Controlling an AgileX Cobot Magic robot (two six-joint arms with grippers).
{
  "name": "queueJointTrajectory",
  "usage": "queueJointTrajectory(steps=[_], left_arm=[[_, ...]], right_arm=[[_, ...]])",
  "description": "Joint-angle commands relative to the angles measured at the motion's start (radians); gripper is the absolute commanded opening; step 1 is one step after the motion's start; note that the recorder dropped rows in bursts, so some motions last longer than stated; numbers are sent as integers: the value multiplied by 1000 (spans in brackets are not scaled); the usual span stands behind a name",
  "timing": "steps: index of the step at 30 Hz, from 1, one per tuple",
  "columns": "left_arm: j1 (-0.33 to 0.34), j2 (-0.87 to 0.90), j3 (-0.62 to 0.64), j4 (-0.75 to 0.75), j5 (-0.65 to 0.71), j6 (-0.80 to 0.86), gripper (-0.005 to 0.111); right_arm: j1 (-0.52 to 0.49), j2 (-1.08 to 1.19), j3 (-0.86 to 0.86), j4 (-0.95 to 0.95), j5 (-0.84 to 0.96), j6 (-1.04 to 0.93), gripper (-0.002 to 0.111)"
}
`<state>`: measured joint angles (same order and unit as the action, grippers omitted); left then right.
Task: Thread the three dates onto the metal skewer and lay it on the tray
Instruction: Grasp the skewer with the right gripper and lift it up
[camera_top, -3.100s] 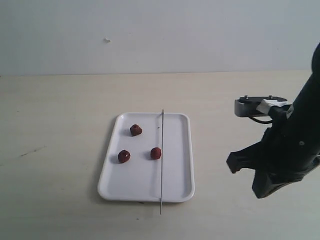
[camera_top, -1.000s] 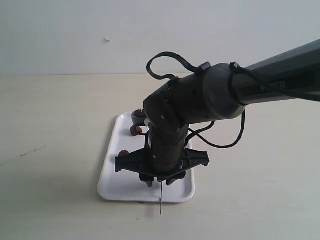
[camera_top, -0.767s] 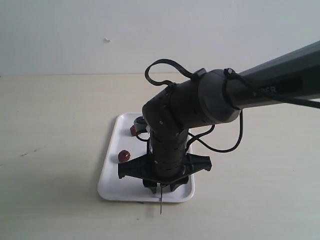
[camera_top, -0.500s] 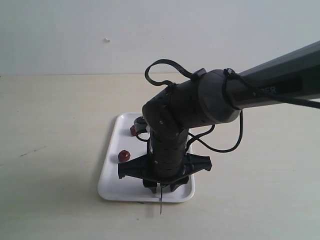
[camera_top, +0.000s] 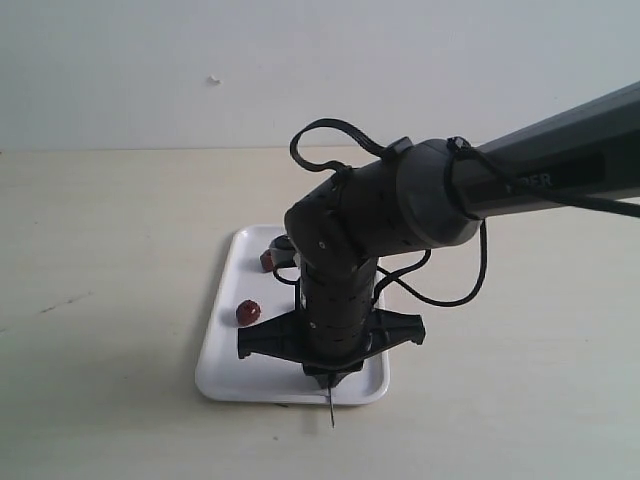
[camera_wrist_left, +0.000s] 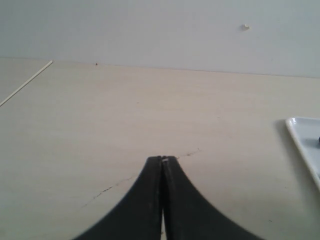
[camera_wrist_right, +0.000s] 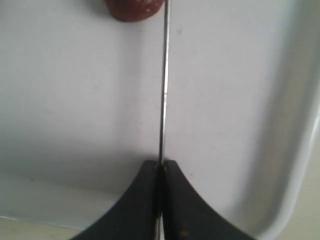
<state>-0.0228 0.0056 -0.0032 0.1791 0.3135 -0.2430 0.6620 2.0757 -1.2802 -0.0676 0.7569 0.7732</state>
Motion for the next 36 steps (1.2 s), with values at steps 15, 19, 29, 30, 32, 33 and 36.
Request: queueJointTrajectory(steps=[15,19,29,30,32,33,36], left_arm=[[3,-6,3,-1,-2,3,0],[3,-6,3,-1,-2,3,0],[3,-6,3,-1,-2,3,0],[3,-6,3,-1,-2,3,0],[3,-6,3,-1,-2,3,0],[3,-6,3,-1,-2,3,0],[3,-6,3,-1,-2,3,0]], right_arm=[[1,-10,-7,-127,17,174,4],[1,-47,-7,-216,105,178,1],[1,-247,-7,-384,279,66,0],[1,-274,-7,-405,279,32,0],[1,-319,-7,-441,290,-39,0],[1,-344,-7,-462,293,-86,0],[1,-403,-7,-498,339,-321,0]])
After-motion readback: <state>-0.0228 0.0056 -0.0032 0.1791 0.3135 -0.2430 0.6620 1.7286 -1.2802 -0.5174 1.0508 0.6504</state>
